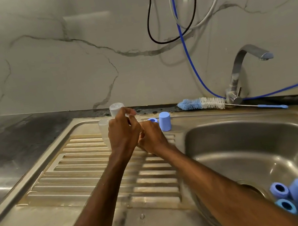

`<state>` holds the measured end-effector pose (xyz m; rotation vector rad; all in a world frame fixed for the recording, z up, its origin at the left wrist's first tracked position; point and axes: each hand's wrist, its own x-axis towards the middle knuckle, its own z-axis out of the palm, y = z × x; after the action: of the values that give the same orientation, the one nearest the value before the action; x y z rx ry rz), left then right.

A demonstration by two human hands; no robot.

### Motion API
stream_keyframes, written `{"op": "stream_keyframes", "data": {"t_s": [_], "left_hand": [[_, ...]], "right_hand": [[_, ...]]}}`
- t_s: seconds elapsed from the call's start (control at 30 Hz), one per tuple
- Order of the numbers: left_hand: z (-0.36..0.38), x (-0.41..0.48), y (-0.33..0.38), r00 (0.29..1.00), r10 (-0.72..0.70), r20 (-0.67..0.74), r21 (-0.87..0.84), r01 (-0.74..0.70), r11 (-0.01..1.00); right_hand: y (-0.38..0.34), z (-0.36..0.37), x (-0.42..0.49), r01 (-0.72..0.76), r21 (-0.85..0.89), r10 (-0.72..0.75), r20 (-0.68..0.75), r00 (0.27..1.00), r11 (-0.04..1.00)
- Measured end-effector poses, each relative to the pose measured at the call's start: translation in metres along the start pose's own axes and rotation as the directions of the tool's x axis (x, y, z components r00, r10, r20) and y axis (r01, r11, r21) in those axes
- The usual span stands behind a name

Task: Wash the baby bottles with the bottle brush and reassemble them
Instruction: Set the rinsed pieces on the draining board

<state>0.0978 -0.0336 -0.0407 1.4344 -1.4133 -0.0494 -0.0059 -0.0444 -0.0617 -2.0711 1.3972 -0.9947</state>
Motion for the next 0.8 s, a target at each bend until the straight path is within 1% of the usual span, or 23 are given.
{"op": "stream_keyframes", "data": {"t_s": [0.1, 0.17, 0.23, 0.33, 0.43, 0.53, 0.6, 0.63, 0.7, 0.73, 0.77, 0.8], "left_hand": [[0.003, -0.005, 0.006, 0.999, 0.009, 0.038, 0.01, -0.009, 1.0], [0.008, -0.008, 0.013, 0.996, 0.018, 0.092, 0.022, -0.02, 1.0], [0.014, -0.013, 0.02, 0.984, 0.027, 0.178, 0.024, -0.032, 0.999], [0.026, -0.025, 0.031, 0.944, 0.051, 0.326, 0.041, -0.069, 0.997], [0.043, -0.039, 0.048, 0.892, 0.099, 0.442, 0.039, -0.129, 0.991], [0.06, -0.055, 0.07, 0.806, 0.113, 0.581, 0.05, -0.175, 0.983], [0.071, -0.063, 0.084, 0.753, 0.136, 0.644, 0.066, -0.231, 0.971], [0.076, -0.068, 0.091, 0.724, 0.145, 0.674, 0.062, -0.251, 0.966], [0.089, -0.075, 0.103, 0.676, 0.156, 0.72, 0.058, -0.283, 0.957], [0.096, -0.078, 0.11, 0.655, 0.159, 0.739, 0.054, -0.293, 0.955], [0.104, -0.081, 0.116, 0.635, 0.157, 0.757, 0.05, -0.296, 0.954], [0.111, -0.084, 0.123, 0.621, 0.154, 0.769, 0.051, -0.3, 0.953]], "right_hand": [[0.01, -0.013, -0.004, 0.066, -0.034, -0.067, -0.032, 0.997, 0.997], [0.018, -0.029, -0.012, 0.094, -0.071, -0.098, -0.054, 0.994, 0.993], [0.026, -0.05, -0.024, 0.104, -0.092, -0.111, -0.081, 0.991, 0.99], [0.045, -0.092, -0.053, 0.091, -0.131, -0.105, -0.105, 0.989, 0.987], [0.072, -0.137, -0.09, 0.056, -0.194, -0.063, -0.029, 0.998, 0.979], [0.105, -0.171, -0.121, -0.066, -0.297, 0.102, 0.108, 0.989, 0.953], [0.134, -0.187, -0.135, -0.174, -0.389, 0.261, 0.183, 0.948, 0.905], [0.147, -0.194, -0.14, -0.226, -0.447, 0.352, 0.223, 0.909, 0.866], [0.171, -0.204, -0.147, -0.302, -0.582, 0.538, 0.288, 0.792, 0.755], [0.183, -0.208, -0.15, -0.322, -0.646, 0.612, 0.288, 0.737, 0.692], [0.196, -0.212, -0.152, -0.338, -0.693, 0.673, 0.286, 0.682, 0.637], [0.21, -0.213, -0.153, -0.344, -0.716, 0.706, 0.288, 0.647, 0.607]]}}
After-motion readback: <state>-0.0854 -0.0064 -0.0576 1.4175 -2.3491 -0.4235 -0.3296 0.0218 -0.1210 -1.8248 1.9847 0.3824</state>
